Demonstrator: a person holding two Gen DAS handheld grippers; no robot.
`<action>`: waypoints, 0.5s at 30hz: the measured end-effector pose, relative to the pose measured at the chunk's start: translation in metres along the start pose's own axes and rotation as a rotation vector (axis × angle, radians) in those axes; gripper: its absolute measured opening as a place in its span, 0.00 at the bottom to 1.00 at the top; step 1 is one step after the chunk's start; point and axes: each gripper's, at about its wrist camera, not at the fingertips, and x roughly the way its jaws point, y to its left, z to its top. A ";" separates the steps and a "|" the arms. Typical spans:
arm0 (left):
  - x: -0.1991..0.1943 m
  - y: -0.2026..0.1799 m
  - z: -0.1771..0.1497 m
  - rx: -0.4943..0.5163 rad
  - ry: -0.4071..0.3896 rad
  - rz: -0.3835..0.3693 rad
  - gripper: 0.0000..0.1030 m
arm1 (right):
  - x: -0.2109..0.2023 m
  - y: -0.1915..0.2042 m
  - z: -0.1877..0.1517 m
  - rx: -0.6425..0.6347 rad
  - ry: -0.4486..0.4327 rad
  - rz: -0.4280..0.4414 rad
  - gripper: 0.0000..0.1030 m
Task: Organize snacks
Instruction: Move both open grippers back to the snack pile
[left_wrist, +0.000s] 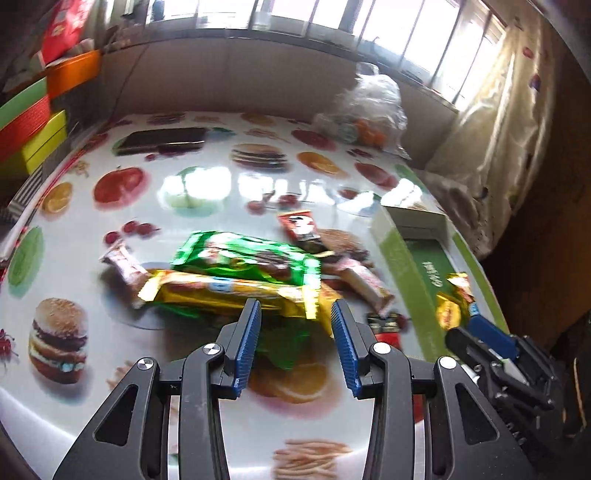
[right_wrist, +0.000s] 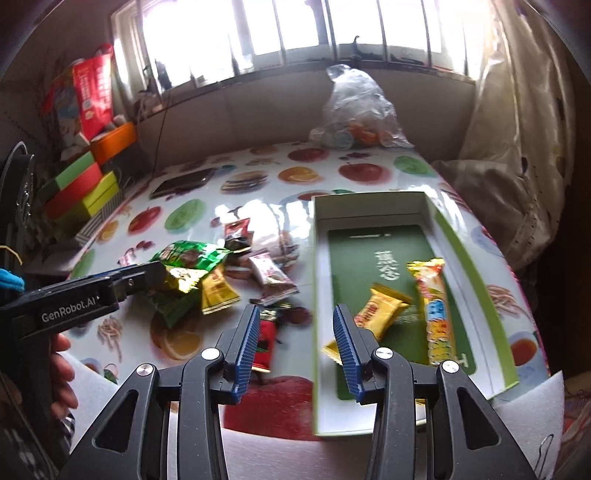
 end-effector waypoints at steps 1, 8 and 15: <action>-0.001 0.008 0.000 -0.015 -0.001 0.017 0.40 | 0.002 0.005 0.002 -0.018 -0.002 0.012 0.39; -0.002 0.051 0.003 -0.097 -0.002 0.057 0.40 | 0.024 0.031 0.017 -0.071 0.021 0.060 0.39; 0.000 0.080 0.002 -0.156 0.007 0.078 0.40 | 0.049 0.067 0.029 -0.170 0.059 0.134 0.40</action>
